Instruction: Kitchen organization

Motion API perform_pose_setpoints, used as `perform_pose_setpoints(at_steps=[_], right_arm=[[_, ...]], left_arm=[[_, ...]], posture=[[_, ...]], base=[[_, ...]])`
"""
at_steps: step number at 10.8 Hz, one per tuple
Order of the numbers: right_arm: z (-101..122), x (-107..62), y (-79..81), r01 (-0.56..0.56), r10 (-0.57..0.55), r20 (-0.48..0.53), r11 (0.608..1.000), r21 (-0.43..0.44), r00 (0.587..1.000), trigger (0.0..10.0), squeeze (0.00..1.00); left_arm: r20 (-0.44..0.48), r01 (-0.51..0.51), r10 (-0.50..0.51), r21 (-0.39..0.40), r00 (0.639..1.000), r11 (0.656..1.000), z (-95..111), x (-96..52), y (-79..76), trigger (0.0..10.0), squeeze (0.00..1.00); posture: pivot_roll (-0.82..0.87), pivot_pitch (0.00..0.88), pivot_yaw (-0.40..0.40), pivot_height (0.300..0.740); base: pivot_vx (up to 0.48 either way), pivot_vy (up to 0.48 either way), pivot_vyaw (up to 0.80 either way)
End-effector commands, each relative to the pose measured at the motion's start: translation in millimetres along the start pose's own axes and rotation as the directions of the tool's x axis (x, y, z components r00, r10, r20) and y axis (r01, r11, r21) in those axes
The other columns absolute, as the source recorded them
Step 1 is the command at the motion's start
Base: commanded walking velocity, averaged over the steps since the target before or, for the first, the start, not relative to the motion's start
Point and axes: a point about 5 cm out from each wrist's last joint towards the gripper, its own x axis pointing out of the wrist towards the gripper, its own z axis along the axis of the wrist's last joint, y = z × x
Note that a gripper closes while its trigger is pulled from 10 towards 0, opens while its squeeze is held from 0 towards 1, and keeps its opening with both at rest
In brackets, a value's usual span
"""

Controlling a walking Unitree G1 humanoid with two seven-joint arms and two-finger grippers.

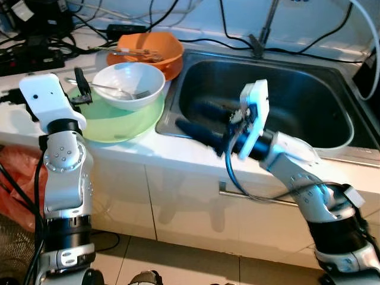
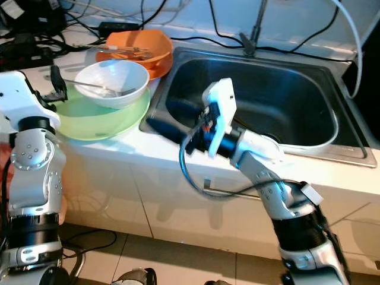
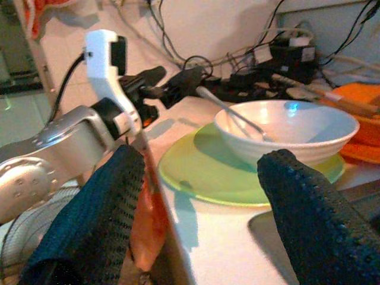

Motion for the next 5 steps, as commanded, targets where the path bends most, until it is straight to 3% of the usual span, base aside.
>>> perform_pose_setpoints(at_steps=[1, 2, 3, 4, 5], right_arm=[[1, -0.6, 4.5, -0.031, 0.031, -0.010, 0.999, -0.006, 0.999, 10.0, 0.00], [-6, -0.3, 2.5, 0.019, -0.020, -0.043, 0.999, -0.033, 0.999, 10.0, 0.00], [-7, 1.1, 2.1, 0.048, -0.049, -0.041, 0.998, -0.036, 0.998, 10.0, 0.00], [-7, 2.5, 3.7, 0.055, -0.056, -0.030, 0.998, -0.024, 0.998, 10.0, 1.00], [-6, 2.9, 4.4, 0.064, -0.064, -0.023, 0.998, -0.019, 0.998, 10.0, 1.00]], left_arm=[[-0.020, -0.011, 0.010, -0.014, 1.000, 1.000, 0, 3.7, -0.6, 10.0, 1.00], [-0.123, 0.016, -0.024, -0.068, 0.992, 0.998, -12, 7.9, -5.6, 10.0, 0.00], [-0.179, 0.023, -0.042, -0.109, 0.983, 0.994, -19, 8.9, -9.2, 10.0, 0.00], [-0.204, 0.031, -0.062, -0.152, 0.977, 0.988, -22, 9.6, -12.8, 10.0, 0.00], [-0.212, 0.035, -0.072, -0.175, 0.975, 0.984, -23, 11.0, -14.5, 10.0, 0.00]], posture=[[0.03, 0.092, -0.027, 0.740], [0.03, 0.095, -0.023, 0.740], [0.03, 0.096, -0.022, 0.740], [0.03, 0.096, -0.021, 0.740], [0.03, 0.097, -0.017, 0.740]], base=[[0.000, 0.000, 0.00], [0.000, 0.000, 0.00], [0.000, 0.000, 0.00], [0.000, 0.000, 0.00], [0.000, 0.000, 0.00]])
